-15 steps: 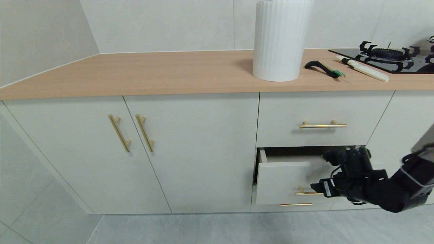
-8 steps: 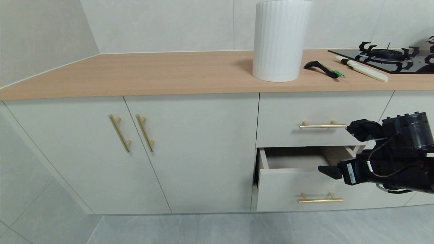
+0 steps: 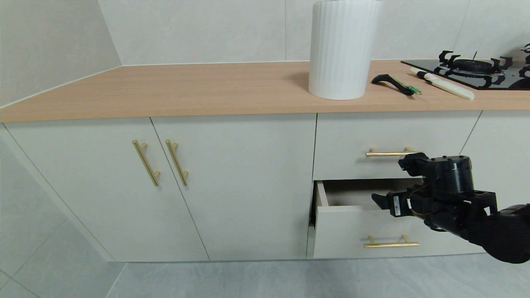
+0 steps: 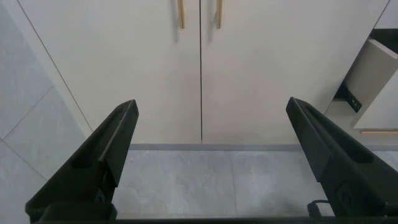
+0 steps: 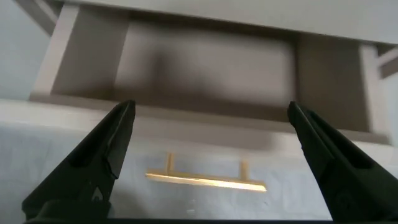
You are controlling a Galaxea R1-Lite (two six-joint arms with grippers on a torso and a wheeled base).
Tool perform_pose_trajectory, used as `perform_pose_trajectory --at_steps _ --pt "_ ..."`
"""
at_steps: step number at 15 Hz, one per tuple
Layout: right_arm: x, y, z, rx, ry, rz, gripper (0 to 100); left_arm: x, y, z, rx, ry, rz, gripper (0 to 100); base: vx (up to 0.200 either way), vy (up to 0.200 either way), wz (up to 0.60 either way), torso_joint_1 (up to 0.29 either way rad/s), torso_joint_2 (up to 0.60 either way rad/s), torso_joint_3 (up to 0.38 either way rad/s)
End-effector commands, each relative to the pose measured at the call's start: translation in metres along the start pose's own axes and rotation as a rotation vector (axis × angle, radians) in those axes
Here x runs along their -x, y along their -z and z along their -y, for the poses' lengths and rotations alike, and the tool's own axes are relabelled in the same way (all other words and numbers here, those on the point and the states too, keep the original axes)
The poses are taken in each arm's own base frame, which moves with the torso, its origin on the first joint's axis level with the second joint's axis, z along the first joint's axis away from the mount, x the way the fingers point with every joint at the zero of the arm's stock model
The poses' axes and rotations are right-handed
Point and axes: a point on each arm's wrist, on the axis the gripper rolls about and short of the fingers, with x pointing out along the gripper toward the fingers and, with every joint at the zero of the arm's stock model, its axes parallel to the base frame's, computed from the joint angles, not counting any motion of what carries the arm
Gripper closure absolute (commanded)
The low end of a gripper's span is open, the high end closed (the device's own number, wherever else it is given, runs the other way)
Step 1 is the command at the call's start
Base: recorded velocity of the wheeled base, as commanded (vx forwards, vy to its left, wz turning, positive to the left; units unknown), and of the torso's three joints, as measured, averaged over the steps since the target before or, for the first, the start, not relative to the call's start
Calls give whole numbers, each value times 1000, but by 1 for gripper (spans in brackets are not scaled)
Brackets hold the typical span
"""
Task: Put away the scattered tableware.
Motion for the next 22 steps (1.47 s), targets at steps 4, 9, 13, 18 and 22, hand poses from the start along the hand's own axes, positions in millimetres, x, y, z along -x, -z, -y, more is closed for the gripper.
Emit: perform_pose_trajectory --at_steps 4,9,13,18,22 --pt "-30 28 -11 3 15 -52 0 0 0 0 0 -1 -2 0 0 0 0 0 0 0" --pt "-29 27 -10 3 18 -55 0 0 0 0 0 -1 -2 0 0 0 0 0 0 0" --pt "-22 25 -7 13 24 -106 0 0 0 0 0 -1 -2 0 0 0 0 0 0 0" --pt "-12 21 -4 36 27 -188 0 0 0 0 0 -1 -2 0 0 0 0 0 0 0" --pt "-3 21 -2 62 29 -299 0 0 0 0 0 -1 -2 0 0 0 0 0 0 0"
